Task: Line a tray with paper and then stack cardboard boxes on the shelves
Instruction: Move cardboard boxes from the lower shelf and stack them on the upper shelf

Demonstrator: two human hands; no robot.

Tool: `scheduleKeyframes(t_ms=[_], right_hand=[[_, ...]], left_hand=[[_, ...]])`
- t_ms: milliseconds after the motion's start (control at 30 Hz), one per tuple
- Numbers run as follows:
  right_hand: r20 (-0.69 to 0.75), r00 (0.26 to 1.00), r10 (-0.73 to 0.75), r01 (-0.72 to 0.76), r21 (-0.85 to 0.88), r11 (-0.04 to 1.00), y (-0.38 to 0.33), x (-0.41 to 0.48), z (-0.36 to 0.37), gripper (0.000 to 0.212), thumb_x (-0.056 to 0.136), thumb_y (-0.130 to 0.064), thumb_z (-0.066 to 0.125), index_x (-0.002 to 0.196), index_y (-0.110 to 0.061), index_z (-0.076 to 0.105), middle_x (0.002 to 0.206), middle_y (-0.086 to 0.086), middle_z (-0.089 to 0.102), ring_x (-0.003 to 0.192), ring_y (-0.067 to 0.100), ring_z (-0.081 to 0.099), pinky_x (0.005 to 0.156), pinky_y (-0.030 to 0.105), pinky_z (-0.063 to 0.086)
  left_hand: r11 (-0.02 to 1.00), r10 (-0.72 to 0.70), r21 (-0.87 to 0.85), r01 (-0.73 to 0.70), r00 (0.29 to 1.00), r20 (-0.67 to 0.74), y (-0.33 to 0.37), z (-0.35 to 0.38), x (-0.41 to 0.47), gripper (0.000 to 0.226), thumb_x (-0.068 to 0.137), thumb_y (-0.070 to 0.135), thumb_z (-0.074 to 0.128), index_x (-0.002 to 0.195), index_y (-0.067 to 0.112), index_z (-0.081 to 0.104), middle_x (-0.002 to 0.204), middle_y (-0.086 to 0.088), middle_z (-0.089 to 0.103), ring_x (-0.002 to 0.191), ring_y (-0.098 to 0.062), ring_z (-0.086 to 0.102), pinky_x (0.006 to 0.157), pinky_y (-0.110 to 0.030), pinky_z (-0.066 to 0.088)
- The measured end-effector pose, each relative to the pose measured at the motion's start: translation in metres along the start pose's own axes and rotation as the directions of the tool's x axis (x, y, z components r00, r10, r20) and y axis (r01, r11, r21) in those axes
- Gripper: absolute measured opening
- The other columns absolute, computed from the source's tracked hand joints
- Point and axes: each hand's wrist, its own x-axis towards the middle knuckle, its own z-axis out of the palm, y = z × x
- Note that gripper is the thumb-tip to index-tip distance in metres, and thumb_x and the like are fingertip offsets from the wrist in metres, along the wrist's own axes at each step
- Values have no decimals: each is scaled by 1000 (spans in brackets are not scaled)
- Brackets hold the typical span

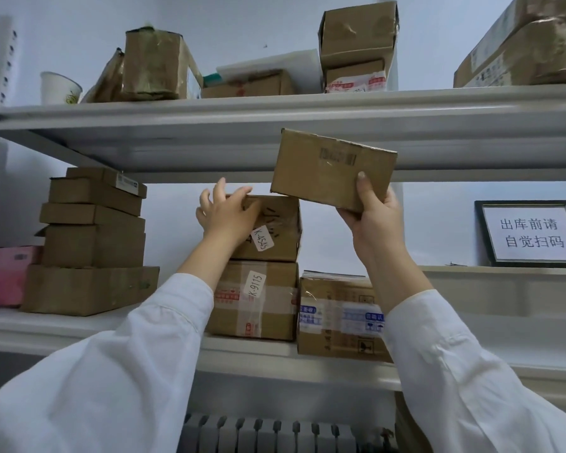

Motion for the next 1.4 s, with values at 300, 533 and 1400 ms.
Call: scheduleKeyframes(t_ms=[300, 533, 1400], right_hand=[[41, 990, 137, -135, -45, 990, 24, 29, 35, 27, 96, -20, 53, 122, -14, 49, 106, 1, 61, 97, 16, 60, 76, 29, 55], [61, 977, 203, -184, -230, 956, 33, 36, 54, 36, 97, -23, 52, 128, -6, 47, 111, 8, 61, 94, 20, 61, 77, 27, 56], [-16, 827, 562, -489, -512, 706, 59, 17, 45, 71, 86, -69, 39, 141, -24, 39, 141, 7, 47, 127, 33, 45, 107, 54, 30]], left_hand=[[962, -69, -262, 82, 996, 59, -5, 2, 20, 34, 90, 33, 55, 120, 19, 56, 139, -9, 32, 131, -30, 32, 101, -33, 34], [865, -66, -492, 102, 994, 89, -18, 0, 25, 86, 74, 58, 66, 139, 16, 30, 142, -6, 36, 131, -25, 35, 108, -45, 35], [660, -269, -649, 379, 925, 267, -36, 10, 19, 95, 71, 87, 9, 146, 32, 27, 151, -2, 35, 137, -28, 34, 113, -48, 26]])
